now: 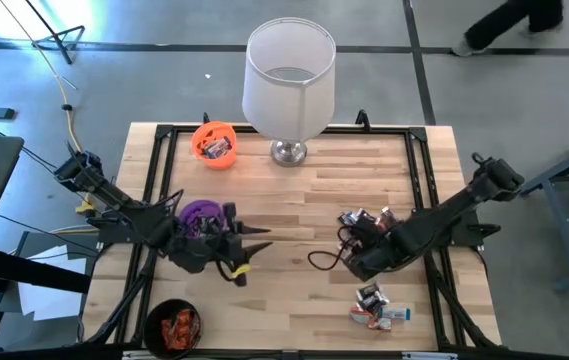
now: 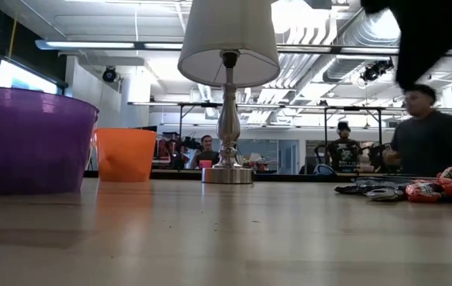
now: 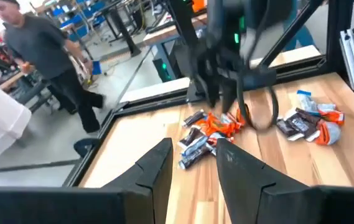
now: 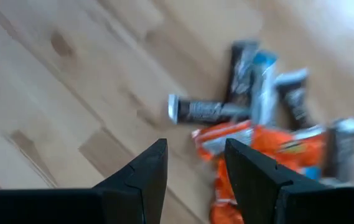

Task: Sort candy
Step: Put the orange chocolate into the black bucket

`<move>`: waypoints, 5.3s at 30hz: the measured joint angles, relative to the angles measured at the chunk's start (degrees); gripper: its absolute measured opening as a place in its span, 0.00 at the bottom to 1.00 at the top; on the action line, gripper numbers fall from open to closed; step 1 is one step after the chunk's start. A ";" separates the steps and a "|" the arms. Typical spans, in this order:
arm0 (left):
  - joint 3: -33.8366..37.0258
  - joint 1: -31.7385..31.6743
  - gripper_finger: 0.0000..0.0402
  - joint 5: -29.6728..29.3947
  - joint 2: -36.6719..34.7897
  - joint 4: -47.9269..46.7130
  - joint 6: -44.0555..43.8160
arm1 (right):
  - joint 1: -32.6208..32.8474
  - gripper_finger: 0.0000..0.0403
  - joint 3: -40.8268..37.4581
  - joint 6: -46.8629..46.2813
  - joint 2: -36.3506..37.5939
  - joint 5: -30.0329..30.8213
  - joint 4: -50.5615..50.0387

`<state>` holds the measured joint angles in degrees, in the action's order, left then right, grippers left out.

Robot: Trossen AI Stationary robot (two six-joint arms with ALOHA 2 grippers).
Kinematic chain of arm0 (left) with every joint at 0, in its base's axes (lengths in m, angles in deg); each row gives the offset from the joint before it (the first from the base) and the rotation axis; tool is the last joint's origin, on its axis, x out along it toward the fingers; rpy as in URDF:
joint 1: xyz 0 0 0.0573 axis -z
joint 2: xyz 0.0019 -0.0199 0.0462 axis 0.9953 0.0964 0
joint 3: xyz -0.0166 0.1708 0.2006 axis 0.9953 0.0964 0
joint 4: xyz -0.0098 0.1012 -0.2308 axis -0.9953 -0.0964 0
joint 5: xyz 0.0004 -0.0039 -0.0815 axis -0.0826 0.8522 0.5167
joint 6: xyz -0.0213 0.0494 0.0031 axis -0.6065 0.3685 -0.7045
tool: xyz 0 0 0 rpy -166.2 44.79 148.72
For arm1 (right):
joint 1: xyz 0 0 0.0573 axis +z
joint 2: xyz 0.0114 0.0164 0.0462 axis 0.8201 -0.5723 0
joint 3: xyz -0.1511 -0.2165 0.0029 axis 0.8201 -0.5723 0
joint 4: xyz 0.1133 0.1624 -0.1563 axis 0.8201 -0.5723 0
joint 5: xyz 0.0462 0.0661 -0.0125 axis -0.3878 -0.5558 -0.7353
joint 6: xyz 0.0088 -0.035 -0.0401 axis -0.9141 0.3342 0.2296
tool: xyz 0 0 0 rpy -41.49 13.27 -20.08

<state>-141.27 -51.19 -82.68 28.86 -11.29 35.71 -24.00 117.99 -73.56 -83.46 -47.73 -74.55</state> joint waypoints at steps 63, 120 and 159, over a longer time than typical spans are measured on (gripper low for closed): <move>0.02 -0.18 0.27 4.47 -5.72 -17.57 -10.10 | -2.51 0.33 -29.38 6.87 -0.80 -30.55 18.78; 12.92 -7.68 0.27 19.20 -5.46 17.33 -2.53 | -3.56 0.00 8.26 61.51 -5.98 20.47 51.89; 13.00 -10.38 0.14 19.64 -5.40 21.08 1.50 | -8.33 0.00 8.26 71.53 -9.87 12.45 65.95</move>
<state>-128.27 -61.56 -63.05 23.46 9.79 37.20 -32.33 126.25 -2.03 -93.33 -35.29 -8.60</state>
